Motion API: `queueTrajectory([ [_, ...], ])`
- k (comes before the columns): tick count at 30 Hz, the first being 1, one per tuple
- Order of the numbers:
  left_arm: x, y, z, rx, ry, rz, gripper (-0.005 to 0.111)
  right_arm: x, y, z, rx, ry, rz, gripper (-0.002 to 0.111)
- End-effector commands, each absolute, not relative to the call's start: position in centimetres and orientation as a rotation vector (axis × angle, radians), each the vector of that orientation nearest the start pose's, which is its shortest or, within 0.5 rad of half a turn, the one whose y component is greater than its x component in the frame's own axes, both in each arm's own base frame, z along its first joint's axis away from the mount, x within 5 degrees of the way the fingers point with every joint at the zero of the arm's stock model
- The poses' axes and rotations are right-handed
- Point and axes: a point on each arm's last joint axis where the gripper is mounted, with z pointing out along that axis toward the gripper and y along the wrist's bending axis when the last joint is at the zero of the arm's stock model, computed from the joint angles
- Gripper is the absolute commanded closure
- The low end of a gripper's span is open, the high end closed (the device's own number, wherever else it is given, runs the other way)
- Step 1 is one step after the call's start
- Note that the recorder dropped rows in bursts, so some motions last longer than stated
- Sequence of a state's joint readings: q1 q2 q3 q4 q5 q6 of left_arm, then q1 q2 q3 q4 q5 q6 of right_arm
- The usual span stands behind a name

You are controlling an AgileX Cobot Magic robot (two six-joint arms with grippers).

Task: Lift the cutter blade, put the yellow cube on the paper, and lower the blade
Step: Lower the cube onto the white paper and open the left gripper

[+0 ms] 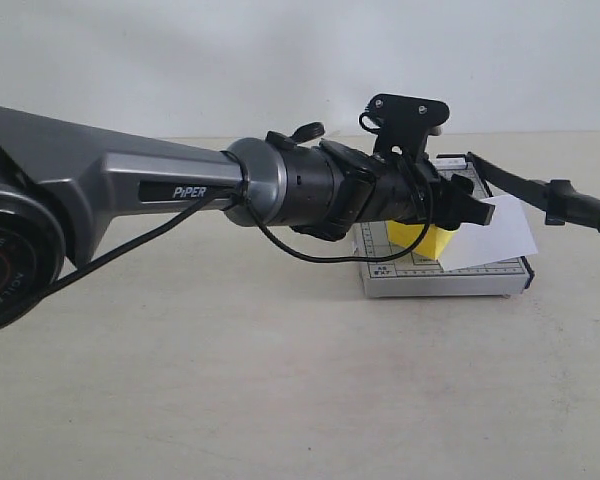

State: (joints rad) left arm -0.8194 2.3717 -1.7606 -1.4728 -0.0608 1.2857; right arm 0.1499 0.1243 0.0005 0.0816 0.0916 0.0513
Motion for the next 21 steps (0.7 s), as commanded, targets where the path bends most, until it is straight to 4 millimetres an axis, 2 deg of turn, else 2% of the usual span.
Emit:
queueTrajectory([
  [1, 36.8, -39.0, 13.5, 0.655, 2.052, -0.569, 0.034, 6.5, 1.0, 19.8, -0.03, 1.698, 0.206, 0.108],
  [9, 36.4, -39.3, 14.2, 0.685, 2.045, -0.623, 0.031, 6.5, 1.0, 19.8, -0.03, 1.698, 0.206, 0.108],
  [21, 37.0, -39.9, 19.2, 0.702, 1.902, -0.638, 0.031, 6.5, 1.0, 19.8, -0.03, 1.698, 0.206, 0.108],
])
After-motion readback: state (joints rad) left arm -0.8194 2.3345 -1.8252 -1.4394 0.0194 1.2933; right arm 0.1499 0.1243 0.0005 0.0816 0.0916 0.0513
